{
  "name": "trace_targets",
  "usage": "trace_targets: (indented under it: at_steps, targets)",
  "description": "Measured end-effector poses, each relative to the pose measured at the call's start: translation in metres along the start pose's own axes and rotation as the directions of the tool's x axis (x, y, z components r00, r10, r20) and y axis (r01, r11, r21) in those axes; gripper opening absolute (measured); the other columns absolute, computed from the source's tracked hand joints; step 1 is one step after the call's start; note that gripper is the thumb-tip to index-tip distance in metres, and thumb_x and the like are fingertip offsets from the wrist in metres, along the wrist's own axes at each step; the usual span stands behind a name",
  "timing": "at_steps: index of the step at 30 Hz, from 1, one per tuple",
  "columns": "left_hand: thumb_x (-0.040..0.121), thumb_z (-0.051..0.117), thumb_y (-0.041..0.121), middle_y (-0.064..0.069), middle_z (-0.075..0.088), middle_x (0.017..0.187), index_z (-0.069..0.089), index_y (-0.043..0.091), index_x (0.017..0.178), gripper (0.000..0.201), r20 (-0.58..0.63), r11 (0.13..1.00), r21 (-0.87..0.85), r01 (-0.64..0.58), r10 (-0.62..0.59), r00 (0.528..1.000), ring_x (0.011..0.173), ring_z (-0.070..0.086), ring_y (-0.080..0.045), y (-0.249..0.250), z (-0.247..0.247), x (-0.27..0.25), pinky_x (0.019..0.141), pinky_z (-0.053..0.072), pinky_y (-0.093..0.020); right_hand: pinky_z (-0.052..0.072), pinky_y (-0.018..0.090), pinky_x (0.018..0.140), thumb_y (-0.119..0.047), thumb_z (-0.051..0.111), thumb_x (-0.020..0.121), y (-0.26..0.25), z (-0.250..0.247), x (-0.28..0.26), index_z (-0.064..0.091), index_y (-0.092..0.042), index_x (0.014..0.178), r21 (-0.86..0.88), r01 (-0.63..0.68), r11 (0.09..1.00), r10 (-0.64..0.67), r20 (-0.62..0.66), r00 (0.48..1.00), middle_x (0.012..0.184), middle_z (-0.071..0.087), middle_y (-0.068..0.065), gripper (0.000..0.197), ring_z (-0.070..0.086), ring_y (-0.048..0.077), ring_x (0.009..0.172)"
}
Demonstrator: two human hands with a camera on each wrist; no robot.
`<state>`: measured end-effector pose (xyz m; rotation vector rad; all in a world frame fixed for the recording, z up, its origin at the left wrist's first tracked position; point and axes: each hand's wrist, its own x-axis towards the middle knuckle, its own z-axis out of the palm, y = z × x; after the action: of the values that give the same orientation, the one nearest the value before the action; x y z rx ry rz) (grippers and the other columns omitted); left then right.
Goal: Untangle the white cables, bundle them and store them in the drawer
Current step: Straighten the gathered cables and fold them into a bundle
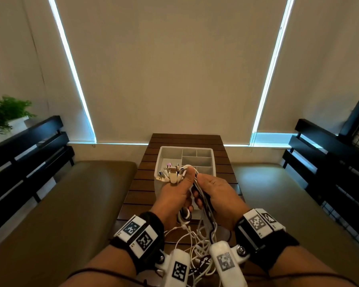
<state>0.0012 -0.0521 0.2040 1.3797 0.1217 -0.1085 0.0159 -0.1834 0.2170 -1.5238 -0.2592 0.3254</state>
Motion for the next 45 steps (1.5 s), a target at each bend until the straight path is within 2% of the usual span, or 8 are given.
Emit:
trace_targets:
  at_steps: [6, 13, 20, 28, 31, 34, 39, 45]
  targets:
    - [0.054, 0.090, 0.051, -0.032, 0.065, 0.107, 0.069, 0.006, 0.098, 0.066, 0.112, 1.000, 0.027, 0.010, -0.013, 0.994, 0.100, 0.063, -0.048, 0.001, 0.001, -0.008, 0.091, 0.045, -0.069, 0.056, 0.046, 0.078, -0.020, 0.045, 0.099, 0.003, -0.001, -0.004, 0.065, 0.001, 0.105, 0.072, -0.039, 0.997, 0.038, 0.007, 0.999, 0.104, 0.065, 0.031, 0.030, 0.065, 0.037, 0.087]
    - [0.065, 0.082, 0.015, -0.022, 0.070, 0.108, 0.070, 0.003, 0.105, 0.044, 0.184, 1.000, -0.008, 0.006, -0.005, 0.983, 0.108, 0.064, -0.039, 0.005, -0.002, -0.008, 0.101, 0.043, -0.060, 0.058, 0.039, 0.072, -0.022, 0.054, 0.091, 0.000, -0.009, -0.001, 0.069, 0.002, 0.101, 0.166, -0.063, 0.984, 0.058, 0.034, 0.998, 0.100, 0.070, 0.025, 0.029, 0.069, 0.035, 0.089]
    - [0.070, 0.075, 0.009, -0.017, 0.073, 0.100, 0.074, 0.008, 0.095, 0.024, 0.209, 1.000, -0.022, 0.012, -0.007, 0.978, 0.097, 0.069, -0.031, 0.009, 0.002, -0.012, 0.089, 0.055, -0.046, 0.049, 0.022, 0.042, -0.015, 0.064, 0.080, -0.001, -0.015, 0.002, 0.059, -0.003, 0.074, 0.327, -0.112, 0.938, 0.113, 0.014, 0.993, 0.061, 0.066, 0.007, 0.014, 0.061, 0.011, 0.045]
    - [0.074, 0.070, -0.007, -0.019, 0.072, 0.091, 0.074, 0.006, 0.088, 0.020, 0.166, 0.999, 0.012, -0.033, 0.030, 0.986, 0.086, 0.069, -0.034, 0.007, 0.012, -0.012, 0.082, 0.057, -0.048, 0.049, 0.046, 0.093, -0.031, 0.077, 0.077, 0.008, -0.015, -0.001, 0.047, 0.013, 0.124, 0.470, -0.179, 0.864, 0.137, 0.122, 0.983, 0.127, 0.051, 0.035, 0.071, 0.057, 0.038, 0.108]
    - [0.075, 0.073, 0.002, -0.028, 0.069, 0.102, 0.071, 0.000, 0.098, 0.023, 0.087, 0.998, -0.062, -0.001, 0.006, 0.996, 0.093, 0.067, -0.043, 0.005, 0.010, -0.006, 0.088, 0.051, -0.061, 0.055, 0.035, 0.088, -0.034, 0.061, 0.090, 0.005, -0.021, -0.009, 0.050, -0.010, 0.132, 0.154, -0.082, 0.985, 0.065, 0.110, 0.992, 0.125, 0.062, 0.016, 0.050, 0.065, 0.025, 0.108]
    - [0.077, 0.071, 0.006, -0.024, 0.072, 0.097, 0.070, 0.002, 0.096, 0.020, 0.040, 0.994, -0.106, 0.037, -0.033, 0.999, 0.092, 0.069, -0.041, 0.005, 0.004, 0.000, 0.088, 0.052, -0.059, 0.052, 0.031, 0.094, -0.030, 0.082, 0.069, 0.005, -0.023, -0.020, 0.036, -0.034, 0.134, -0.316, -0.024, 0.948, 0.082, 0.171, 0.982, 0.121, 0.061, -0.006, 0.079, 0.063, 0.010, 0.108]
    - [0.081, 0.066, 0.002, -0.012, 0.064, 0.068, 0.067, 0.006, 0.079, 0.005, -0.030, 0.987, -0.159, -0.013, 0.008, 1.000, 0.061, 0.064, -0.025, 0.008, 0.007, 0.003, 0.066, 0.054, -0.039, 0.052, 0.027, 0.080, -0.019, 0.057, 0.094, 0.011, -0.012, -0.018, 0.054, -0.025, 0.116, -0.671, 0.130, 0.730, -0.043, 0.144, 0.989, 0.093, 0.065, -0.005, 0.023, 0.062, 0.007, 0.083]
    - [0.087, 0.067, 0.023, -0.007, 0.060, 0.067, 0.063, 0.010, 0.074, 0.019, -0.001, 0.989, -0.149, -0.002, 0.002, 1.000, 0.065, 0.060, -0.022, 0.006, 0.002, 0.006, 0.069, 0.050, -0.036, 0.037, 0.002, 0.064, -0.015, 0.049, 0.098, 0.012, -0.007, -0.011, 0.052, -0.020, 0.110, -0.755, 0.231, 0.614, -0.047, 0.258, 0.965, 0.086, 0.057, -0.013, 0.013, 0.052, -0.013, 0.074]
